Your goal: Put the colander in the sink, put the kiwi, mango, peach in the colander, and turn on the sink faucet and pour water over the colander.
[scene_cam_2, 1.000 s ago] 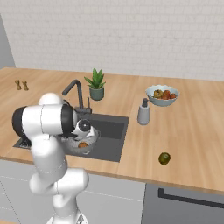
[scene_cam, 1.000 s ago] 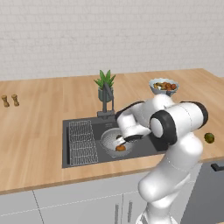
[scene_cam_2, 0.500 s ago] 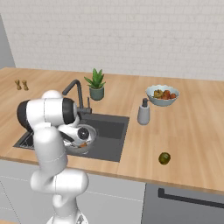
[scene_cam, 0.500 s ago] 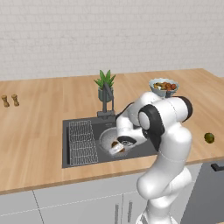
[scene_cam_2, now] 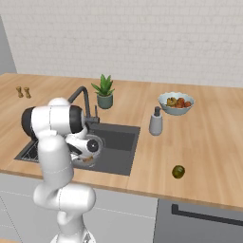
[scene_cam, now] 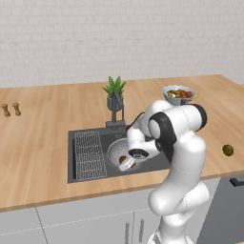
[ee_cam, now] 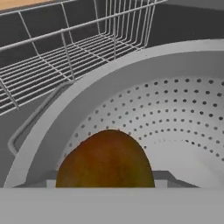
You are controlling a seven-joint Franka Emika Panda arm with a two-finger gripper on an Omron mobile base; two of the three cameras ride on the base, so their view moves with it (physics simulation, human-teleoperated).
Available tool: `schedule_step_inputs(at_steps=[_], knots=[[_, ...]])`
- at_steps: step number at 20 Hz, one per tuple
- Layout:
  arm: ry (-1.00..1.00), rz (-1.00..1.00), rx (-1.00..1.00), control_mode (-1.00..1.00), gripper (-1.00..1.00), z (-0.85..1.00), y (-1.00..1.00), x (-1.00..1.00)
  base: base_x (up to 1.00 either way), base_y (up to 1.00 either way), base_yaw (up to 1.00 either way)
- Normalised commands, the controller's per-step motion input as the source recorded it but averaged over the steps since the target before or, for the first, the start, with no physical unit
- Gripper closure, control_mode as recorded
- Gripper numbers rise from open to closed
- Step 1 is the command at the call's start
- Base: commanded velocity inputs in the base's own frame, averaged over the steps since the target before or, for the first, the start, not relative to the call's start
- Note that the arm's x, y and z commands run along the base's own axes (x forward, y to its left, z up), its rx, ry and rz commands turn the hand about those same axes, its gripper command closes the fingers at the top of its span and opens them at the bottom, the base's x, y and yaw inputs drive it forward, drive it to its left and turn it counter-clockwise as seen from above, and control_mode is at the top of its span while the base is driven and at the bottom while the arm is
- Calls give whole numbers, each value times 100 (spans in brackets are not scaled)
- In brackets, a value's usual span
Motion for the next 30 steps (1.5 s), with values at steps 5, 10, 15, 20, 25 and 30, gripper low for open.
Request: schedule_step_inputs(at_steps=[5, 10, 15, 20, 25, 30], knots=[[-9, 20, 0, -100, -100, 0, 0, 20, 0, 0, 0], [-12, 23, 0, -100, -100, 0, 0, 18, 0, 0, 0], [-19, 25, 1, -100, -100, 18, 0, 4, 0, 0, 0], [-15, 23, 1, -100, -100, 76, -2, 3, 0, 0, 0], [-5, 17, 0, -100, -100, 95, -7, 0, 0, 0, 0], [0, 3, 0, -100, -100, 100, -49, -26, 0, 0, 0]])
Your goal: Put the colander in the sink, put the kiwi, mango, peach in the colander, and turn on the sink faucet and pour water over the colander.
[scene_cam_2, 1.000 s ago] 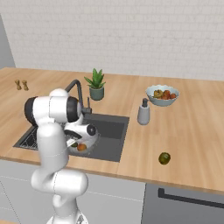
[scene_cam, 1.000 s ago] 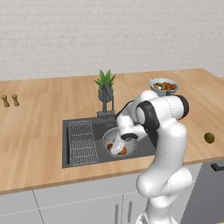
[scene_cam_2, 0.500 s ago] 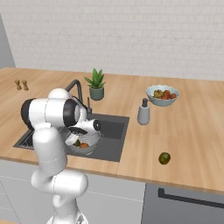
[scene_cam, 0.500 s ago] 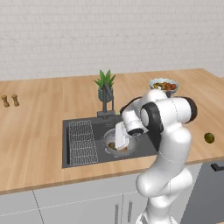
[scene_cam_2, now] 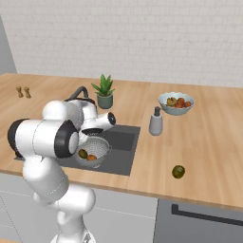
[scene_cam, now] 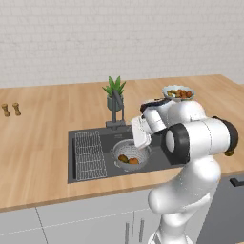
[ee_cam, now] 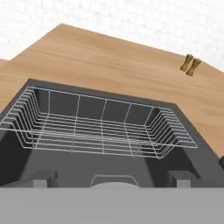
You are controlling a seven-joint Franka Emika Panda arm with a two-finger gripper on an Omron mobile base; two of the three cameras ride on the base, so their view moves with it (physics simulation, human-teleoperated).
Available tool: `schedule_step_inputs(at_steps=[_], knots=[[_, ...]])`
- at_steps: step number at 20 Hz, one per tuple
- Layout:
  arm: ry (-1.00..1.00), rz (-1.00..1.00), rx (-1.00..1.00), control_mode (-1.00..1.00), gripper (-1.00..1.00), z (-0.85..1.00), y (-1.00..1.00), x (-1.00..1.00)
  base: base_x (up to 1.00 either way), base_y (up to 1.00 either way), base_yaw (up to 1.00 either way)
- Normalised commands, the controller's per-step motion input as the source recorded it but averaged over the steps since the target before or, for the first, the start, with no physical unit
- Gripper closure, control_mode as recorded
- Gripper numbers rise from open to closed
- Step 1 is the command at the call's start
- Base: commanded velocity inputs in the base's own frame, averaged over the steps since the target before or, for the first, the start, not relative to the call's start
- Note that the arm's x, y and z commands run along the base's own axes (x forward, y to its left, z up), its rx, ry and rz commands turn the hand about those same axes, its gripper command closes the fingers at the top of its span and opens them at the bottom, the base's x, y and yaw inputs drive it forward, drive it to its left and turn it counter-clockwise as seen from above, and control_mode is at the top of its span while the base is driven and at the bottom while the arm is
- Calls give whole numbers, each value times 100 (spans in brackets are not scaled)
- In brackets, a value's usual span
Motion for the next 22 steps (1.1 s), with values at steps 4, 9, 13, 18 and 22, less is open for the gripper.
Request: schedule_step_inputs(at_steps=[4, 9, 13, 18, 22], knots=[[2, -2, 0, -100, -100, 99, -91, -26, 0, 0, 0], [1, -5, -4, -100, -100, 87, -100, -60, 0, 0, 0], [11, -11, -14, -100, -100, 76, -98, -63, 0, 0, 0], [15, -15, -30, -100, -100, 62, -89, -59, 0, 0, 0], [25, -27, -34, -100, -100, 21, -69, -66, 0, 0, 0]])
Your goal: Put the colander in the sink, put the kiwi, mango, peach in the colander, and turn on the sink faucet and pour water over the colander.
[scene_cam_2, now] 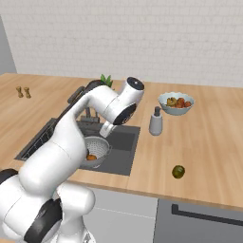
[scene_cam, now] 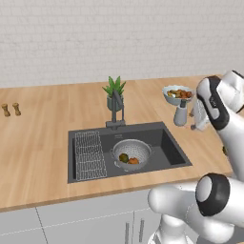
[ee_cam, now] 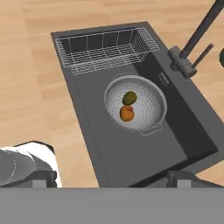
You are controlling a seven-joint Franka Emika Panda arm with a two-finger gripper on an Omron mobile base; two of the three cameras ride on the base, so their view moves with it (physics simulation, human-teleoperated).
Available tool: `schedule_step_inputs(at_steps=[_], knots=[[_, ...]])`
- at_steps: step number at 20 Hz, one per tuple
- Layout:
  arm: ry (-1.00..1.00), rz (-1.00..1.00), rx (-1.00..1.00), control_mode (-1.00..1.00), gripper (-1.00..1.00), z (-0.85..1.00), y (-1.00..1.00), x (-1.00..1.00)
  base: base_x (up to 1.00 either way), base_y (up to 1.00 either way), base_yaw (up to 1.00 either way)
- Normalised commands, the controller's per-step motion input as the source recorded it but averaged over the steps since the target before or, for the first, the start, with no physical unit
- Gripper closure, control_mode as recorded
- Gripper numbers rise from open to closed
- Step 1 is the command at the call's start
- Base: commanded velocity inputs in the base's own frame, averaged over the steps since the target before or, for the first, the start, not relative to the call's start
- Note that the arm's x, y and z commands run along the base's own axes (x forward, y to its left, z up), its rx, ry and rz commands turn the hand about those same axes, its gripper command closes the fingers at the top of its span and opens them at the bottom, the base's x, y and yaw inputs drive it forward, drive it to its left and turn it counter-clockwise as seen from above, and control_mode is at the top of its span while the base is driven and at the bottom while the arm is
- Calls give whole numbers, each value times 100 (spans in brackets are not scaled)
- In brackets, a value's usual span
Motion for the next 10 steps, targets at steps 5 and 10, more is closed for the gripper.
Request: schedule_step_inputs(at_steps=[5, 10], knots=[[20, -28, -29, -100, -100, 0, -76, -69, 0, 0, 0], [17, -53, -5, -100, -100, -17, -62, -50, 0, 0, 0]])
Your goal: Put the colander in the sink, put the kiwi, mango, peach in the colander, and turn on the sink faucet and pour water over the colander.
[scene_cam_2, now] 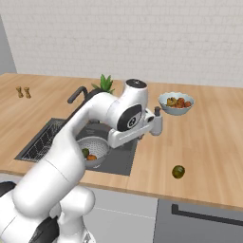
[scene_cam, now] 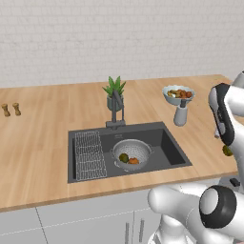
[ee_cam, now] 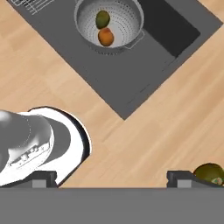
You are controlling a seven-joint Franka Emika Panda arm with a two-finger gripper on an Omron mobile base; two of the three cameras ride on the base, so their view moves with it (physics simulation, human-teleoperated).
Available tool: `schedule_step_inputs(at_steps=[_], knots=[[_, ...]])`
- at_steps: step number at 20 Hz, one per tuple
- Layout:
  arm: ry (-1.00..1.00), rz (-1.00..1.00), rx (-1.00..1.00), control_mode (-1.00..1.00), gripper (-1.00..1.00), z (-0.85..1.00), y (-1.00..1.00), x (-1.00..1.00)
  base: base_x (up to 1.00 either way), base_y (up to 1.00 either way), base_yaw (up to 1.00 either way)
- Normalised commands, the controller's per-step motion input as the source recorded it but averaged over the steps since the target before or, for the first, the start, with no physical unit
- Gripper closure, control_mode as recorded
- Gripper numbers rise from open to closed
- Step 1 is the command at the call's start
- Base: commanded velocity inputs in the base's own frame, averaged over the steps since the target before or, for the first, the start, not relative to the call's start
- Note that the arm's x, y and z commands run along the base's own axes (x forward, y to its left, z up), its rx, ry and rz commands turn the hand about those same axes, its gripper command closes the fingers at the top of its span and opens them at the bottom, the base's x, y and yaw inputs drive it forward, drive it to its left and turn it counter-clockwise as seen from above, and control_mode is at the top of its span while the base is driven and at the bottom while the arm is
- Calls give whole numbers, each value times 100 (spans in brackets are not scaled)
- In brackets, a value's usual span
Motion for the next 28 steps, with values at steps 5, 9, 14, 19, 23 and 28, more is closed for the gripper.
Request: schedule_step_inputs(at_steps=[5, 9, 14, 19, 23, 28], knots=[[31, -67, 0, -100, -100, -14, -47, -11, 0, 0, 0], [43, -67, 0, -100, -100, -13, -46, 0, 0, 0, 0], [18, -60, 0, -100, -100, -24, -54, -2, 0, 0, 0], [2, -57, -1, -100, -100, -42, -49, -4, 0, 0, 0], [-3, -47, -13, -100, -100, -53, -8, 0, 0, 0, 0], [-4, -27, -32, -100, -100, -42, 0, 18, 0, 0, 0]])
